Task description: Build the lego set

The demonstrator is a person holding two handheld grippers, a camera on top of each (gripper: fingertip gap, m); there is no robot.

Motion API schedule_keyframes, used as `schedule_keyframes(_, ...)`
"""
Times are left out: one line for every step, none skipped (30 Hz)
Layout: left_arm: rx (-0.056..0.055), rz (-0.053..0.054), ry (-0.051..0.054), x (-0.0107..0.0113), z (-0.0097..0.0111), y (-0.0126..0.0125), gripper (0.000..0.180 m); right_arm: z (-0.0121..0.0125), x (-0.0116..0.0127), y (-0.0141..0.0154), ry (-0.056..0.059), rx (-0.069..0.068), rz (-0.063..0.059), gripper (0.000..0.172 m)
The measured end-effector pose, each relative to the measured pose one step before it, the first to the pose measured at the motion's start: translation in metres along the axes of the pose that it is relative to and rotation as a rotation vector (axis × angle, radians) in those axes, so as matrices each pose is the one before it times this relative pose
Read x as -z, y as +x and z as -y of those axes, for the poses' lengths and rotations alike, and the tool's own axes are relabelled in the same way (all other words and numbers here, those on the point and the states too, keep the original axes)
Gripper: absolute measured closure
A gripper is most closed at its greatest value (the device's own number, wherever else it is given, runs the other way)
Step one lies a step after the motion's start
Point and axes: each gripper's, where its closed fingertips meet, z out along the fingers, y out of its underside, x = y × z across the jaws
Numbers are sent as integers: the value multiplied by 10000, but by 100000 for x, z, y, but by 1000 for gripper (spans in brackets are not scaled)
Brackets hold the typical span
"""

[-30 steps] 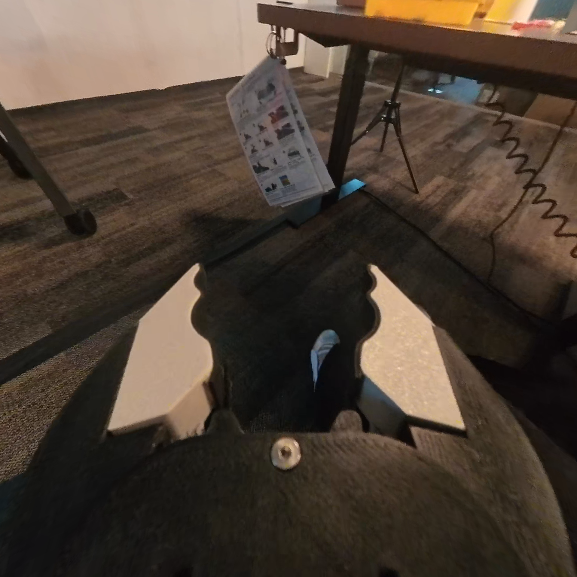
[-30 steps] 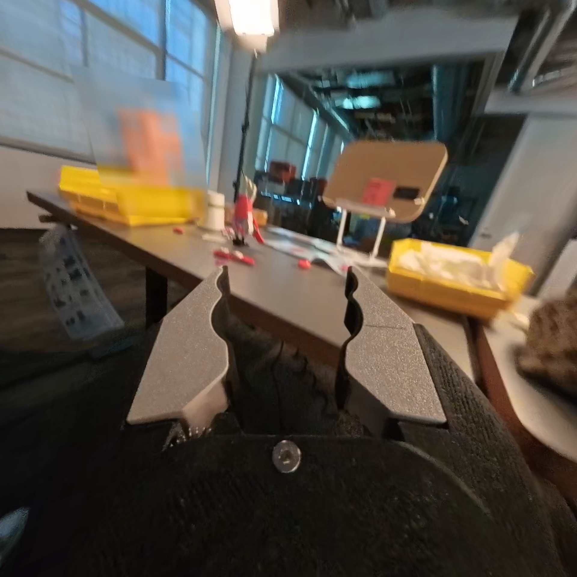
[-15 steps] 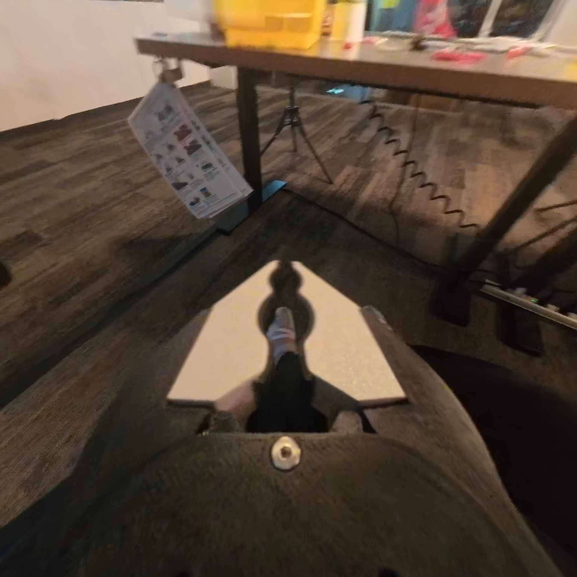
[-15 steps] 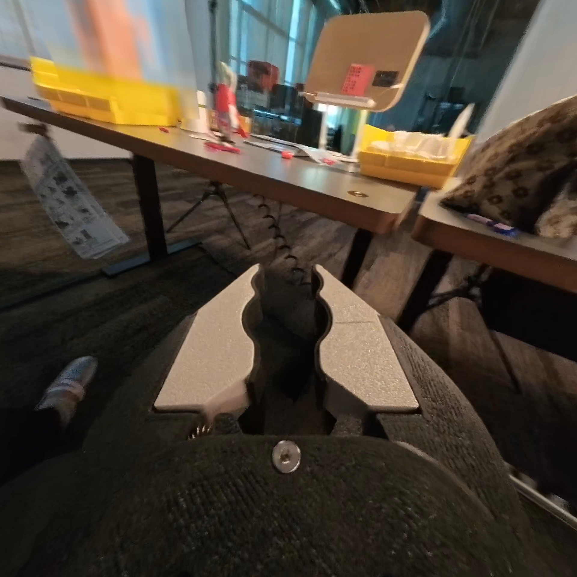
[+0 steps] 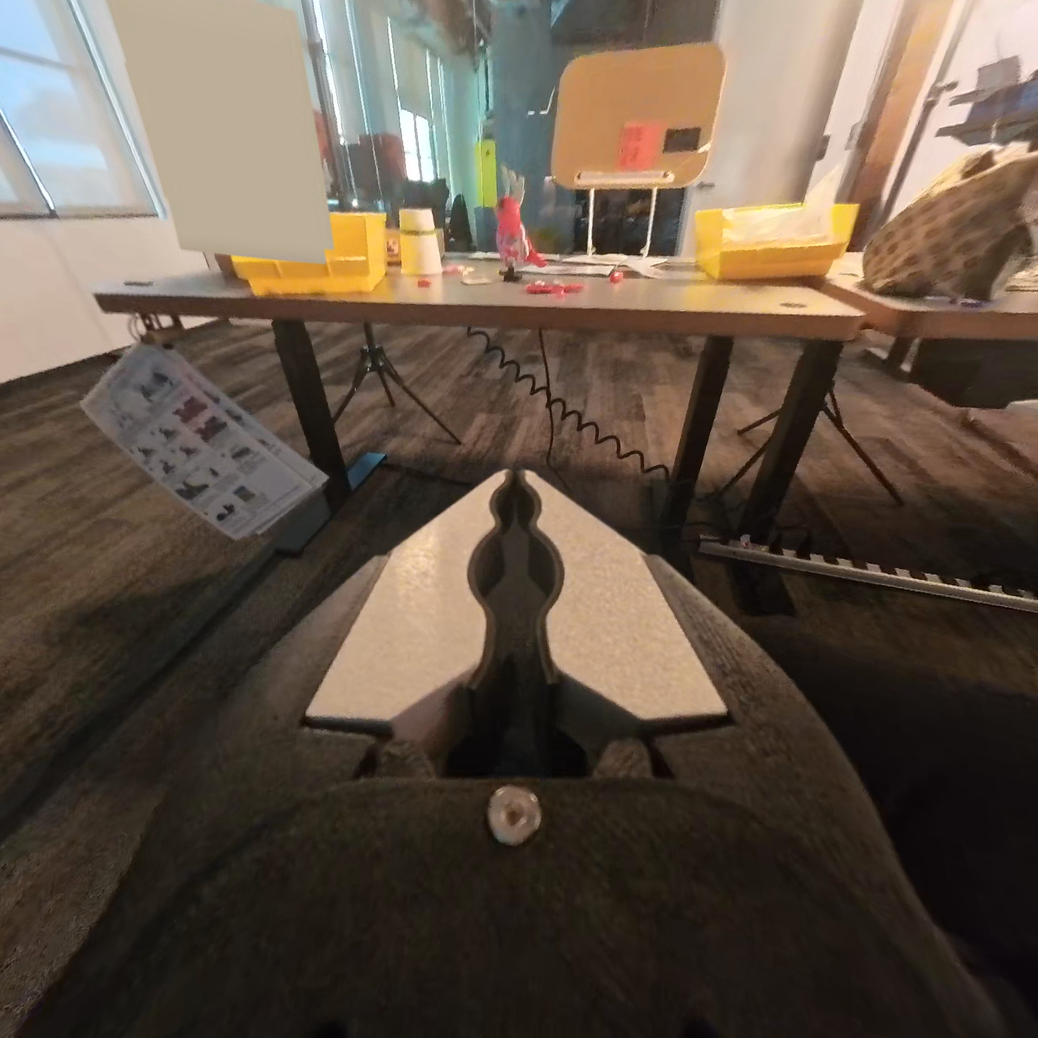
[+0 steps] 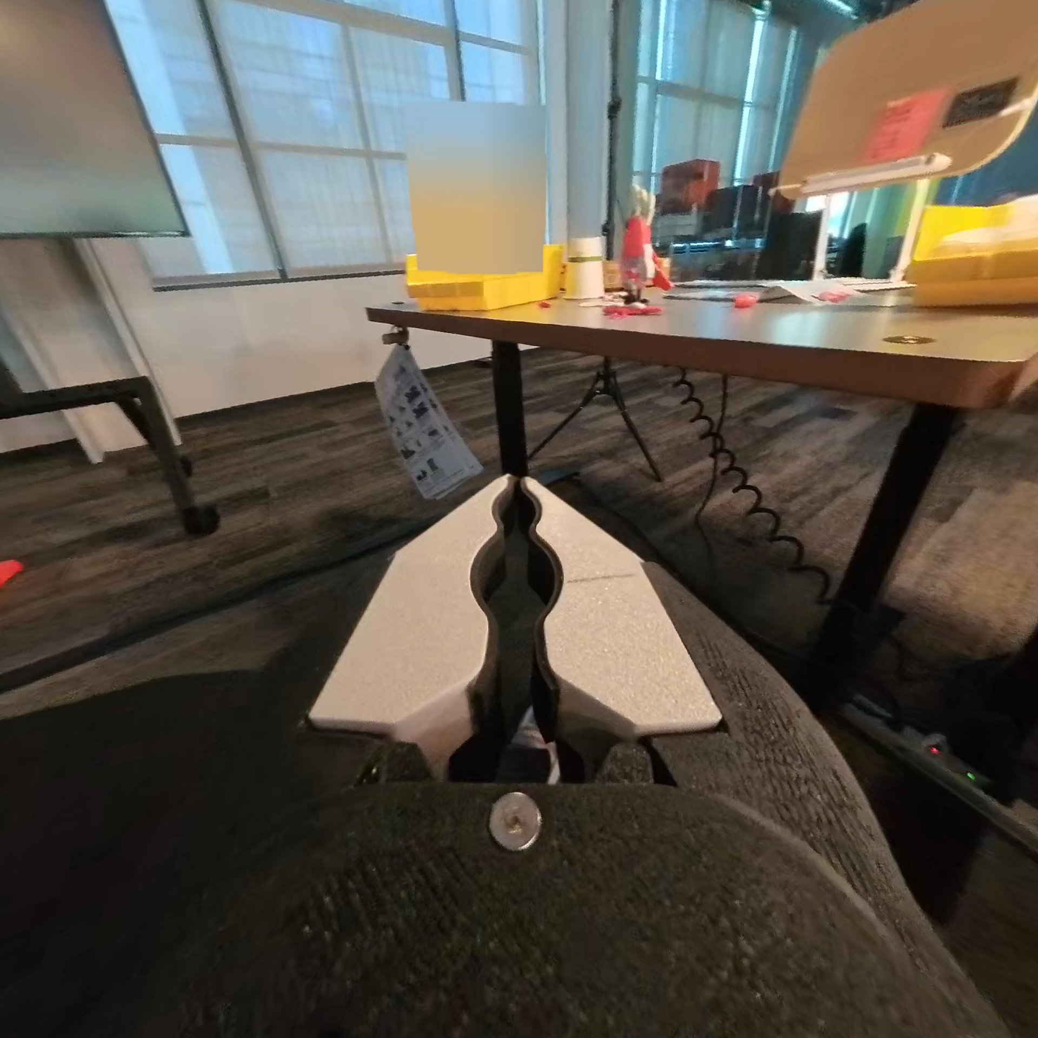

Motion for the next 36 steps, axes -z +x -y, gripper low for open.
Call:
schedule_keyframes(-69, -82, 73, 506, 352, 122, 180, 168, 392, -447, -24, 135, 117, 172)
schedule_keyframes(-85, -63, 90, 438, 341, 38, 180, 172, 348, -354, -18, 122, 110, 172)
schedule_keyframes(-85, 4, 74, 394, 283, -104, 180, 194, 280, -256, 9, 26, 93, 172)
schedule_keyframes(-75, 27, 32, 348, 216, -180, 180, 213, 202, -189, 8, -49, 73, 172)
schedule_keyframes(-29, -14, 11, 294, 194, -171, 180, 210, 114, -156, -32, -39, 46, 172)
schedule_keyframes(37, -57, 19, 253, 211, -147, 180, 226, 26, -152, -70, 49, 13, 172)
schedule_keyframes(87, -2, 48, 467, 597, -81, 180, 280, -54, -148, -83, 177, -29, 172)
schedule_keyframes(30, 70, 78, 210, 296, -372, 180, 357, -123, -173, -81, 294, -48, 172)
schedule_keyframes(-49, 113, 54, 268, 268, -432, 180, 433, -199, -195, -58, 358, -39, 172)
schedule_keyframes(-110, 135, 25, 337, 273, -460, 180, 505, -266, -183, -19, 348, -35, 172)
schedule_keyframes(-138, 158, 21, 309, 207, -488, 180, 559, -304, -175, 26, 289, -32, 172)
schedule_keyframes(-125, 170, 19, 277, 203, -496, 180, 611, -318, -158, 74, 221, -37, 172)
schedule_keyframes(-97, 157, 18, 324, 222, -572, 180, 620, -306, -168, 112, 170, -46, 172)
schedule_keyframes(-81, 174, 46, 373, 210, -587, 180, 571, -292, -188, 128, 145, -57, 172)
schedule_keyframes(-66, 219, 82, 408, 229, -678, 180, 460, -285, -174, 129, 151, -81, 172)
schedule_keyframes(-33, 238, 92, 450, 174, -712, 180, 378, -286, -161, 141, 185, -108, 172)
schedule_keyframes(24, 215, 89, 423, 126, -708, 180, 328, -304, -156, 171, 212, -114, 172)
schedule_keyframes(82, 205, 97, 344, 55, -678, 180, 336, -303, -188, 208, 198, -95, 172)
schedule_keyframes(110, 189, 107, 338, -44, -647, 180, 340, -322, -242, 233, 152, -66, 172)
schedule_keyframes(97, 164, 73, 357, -32, -642, 180, 281, -319, -318, 214, 104, -6, 172)
schedule_keyframes(39, 142, 2, 447, 9, -856, 180, 183, -335, -409, 145, 62, 63, 172)
schedule_keyframes(-21, 150, -35, 222, -111, -546, 180, 74, -334, -421, 70, 30, 93, 172)
schedule_keyframes(-69, 183, -48, 279, -115, -486, 180, -7, -324, -399, 23, 16, 97, 172)
schedule_keyframes(-94, 192, -40, 309, -138, -454, 180, -37, -289, -385, 4, 20, 110, 172)
schedule_keyframes(-101, 169, -42, 283, -116, -440, 180, -68, -271, -394, -6, 38, 126, 172)
schedule_keyframes(-110, 161, -66, 294, -113, -457, 180, -113, -254, -372, -17, 59, 125, 172)
schedule_keyframes(-146, 187, -83, 331, -106, -512, 180, -131, -257, -348, -15, 65, 116, 172)
schedule_keyframes(-224, 239, -100, 387, -91, -581, 180, -128, -273, -346, 3, 49, 116, 172)
schedule_keyframes(-274, 341, -114, 564, -91, -762, 180, -118, -334, -376, 26, 4, 128, 172)
schedule_keyframes(-273, 394, -110, 657, -37, -925, 180, -108, -410, -397, 45, -70, 143, 172)
schedule_keyframes(-228, 391, -85, 657, 3, -1096, 180, -78, -498, -467, 64, -143, 168, 172)
schedule_keyframes(-163, 384, -64, 666, 3, -1146, 180, -44, -614, -550, 86, -186, 203, 172)
schedule_keyframes(-117, 403, -53, 1196, 232, -1388, 180, 0, -733, -632, 104, -199, 231, 172)
schedule_keyframes(-66, 430, -23, 1196, 182, -1420, 180, 49, -850, -711, 116, -193, 252, 172)
schedule_keyframes(-50, 462, -18, 1326, 176, -1569, 180, 108, -963, -810, 132, -179, 275, 172)
schedule_keyframes(-65, 518, -27, 1478, 179, -1773, 180, 169, -1071, -931, 150, -169, 302, 172)
